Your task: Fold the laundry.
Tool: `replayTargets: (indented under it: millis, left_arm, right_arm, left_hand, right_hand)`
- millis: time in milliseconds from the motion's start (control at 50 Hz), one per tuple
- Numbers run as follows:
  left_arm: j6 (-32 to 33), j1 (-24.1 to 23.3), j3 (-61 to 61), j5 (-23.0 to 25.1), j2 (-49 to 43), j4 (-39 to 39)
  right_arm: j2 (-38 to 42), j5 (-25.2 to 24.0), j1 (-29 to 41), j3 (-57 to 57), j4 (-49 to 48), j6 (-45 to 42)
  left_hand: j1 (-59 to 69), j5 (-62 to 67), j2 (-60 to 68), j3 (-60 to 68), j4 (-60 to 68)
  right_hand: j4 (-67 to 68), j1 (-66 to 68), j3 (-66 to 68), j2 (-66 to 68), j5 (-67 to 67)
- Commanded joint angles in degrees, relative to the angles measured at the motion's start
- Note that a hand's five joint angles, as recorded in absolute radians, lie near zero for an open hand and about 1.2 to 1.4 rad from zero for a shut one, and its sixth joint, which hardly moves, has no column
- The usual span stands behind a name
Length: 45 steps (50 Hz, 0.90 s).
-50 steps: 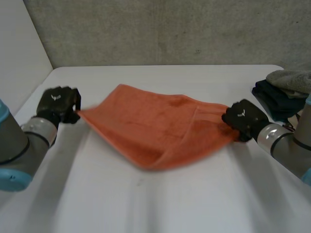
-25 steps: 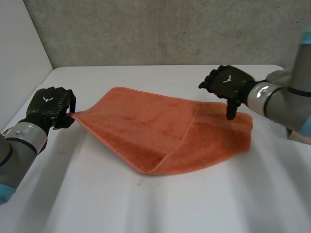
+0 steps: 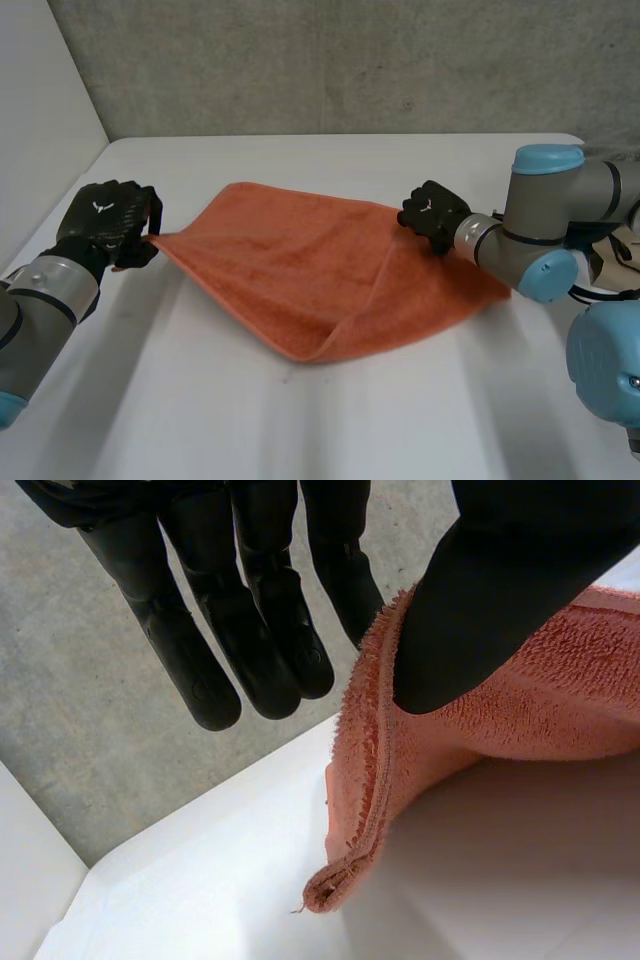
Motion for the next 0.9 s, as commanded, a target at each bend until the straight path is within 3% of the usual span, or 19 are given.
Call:
replayTargets:
  millis: [20, 140, 260, 360, 540, 600, 740, 820, 900]
  left_arm:
    - [0.01, 1.21, 0.32, -0.04, 0.17, -0.01]
    - [-0.17, 2.97, 1.54, 0.22, 1.92, -0.71]
    - [-0.43, 4.38, 2.95, 0.31, 5.18, -3.17]
    - [-1.22, 4.29, 3.04, 1.36, 7.11, -5.37]
    - [0.61, 2.71, 0.58, 3.83, 9.66, -15.72]
    - [2.55, 3.06, 0.84, 3.48, 9.93, -19.6]
    - [12.3, 5.26, 4.27, -0.56, 6.6, -25.67]
    - [17.93, 3.86, 8.21, -2.23, 0.72, -29.09]
    - [18.29, 1.49, 14.26, -1.89, -3.85, -29.64]
  right_arm:
    - [-5.48, -1.05, -0.14, 3.08, -6.42, 3.72]
    - [-18.55, 1.15, -2.16, 15.19, -19.41, 19.35]
    - [-27.98, 0.98, -6.11, 22.59, -21.38, 22.81]
    - [-34.4, -1.21, -9.19, 28.83, -13.4, 18.51]
    - [-45.56, -4.12, -15.42, 46.92, 4.79, -2.65]
    - [-46.27, -4.12, -17.27, 48.35, 6.74, -5.23]
    - [-44.08, -2.8, -20.8, 45.72, 6.75, 1.88]
    - [-41.89, -2.8, -19.05, 43.61, 6.66, 5.13]
    - [-39.69, -2.45, -14.92, 40.63, 4.21, 7.07]
  left_hand:
    - [13.2, 13.7, 11.25, 11.59, 11.04]
    - [13.2, 13.7, 11.25, 11.59, 11.04]
    - [13.2, 13.7, 11.25, 11.59, 11.04]
    - [13.2, 13.7, 11.25, 11.59, 11.04]
    - [13.2, 13.7, 11.25, 11.59, 11.04]
    - [13.2, 13.7, 11.25, 11.59, 11.04]
    - [13.2, 13.7, 11.25, 11.59, 11.04]
    - [13.2, 13.7, 11.25, 11.59, 11.04]
    - [13.2, 13.7, 11.25, 11.59, 11.04]
  right_hand:
    - [26.9, 25.47, 25.81, 25.11, 30.18]
    - [26.9, 25.47, 25.81, 25.11, 30.18]
    - [26.9, 25.47, 25.81, 25.11, 30.18]
    - [26.9, 25.47, 25.81, 25.11, 30.18]
    - [26.9, 25.47, 25.81, 25.11, 30.18]
    - [26.9, 25.47, 25.81, 25.11, 30.18]
    - [26.9, 25.47, 25.81, 25.11, 30.18]
    - [26.9, 25.47, 25.81, 25.11, 30.18]
    - [26.9, 25.47, 25.81, 25.11, 30.18]
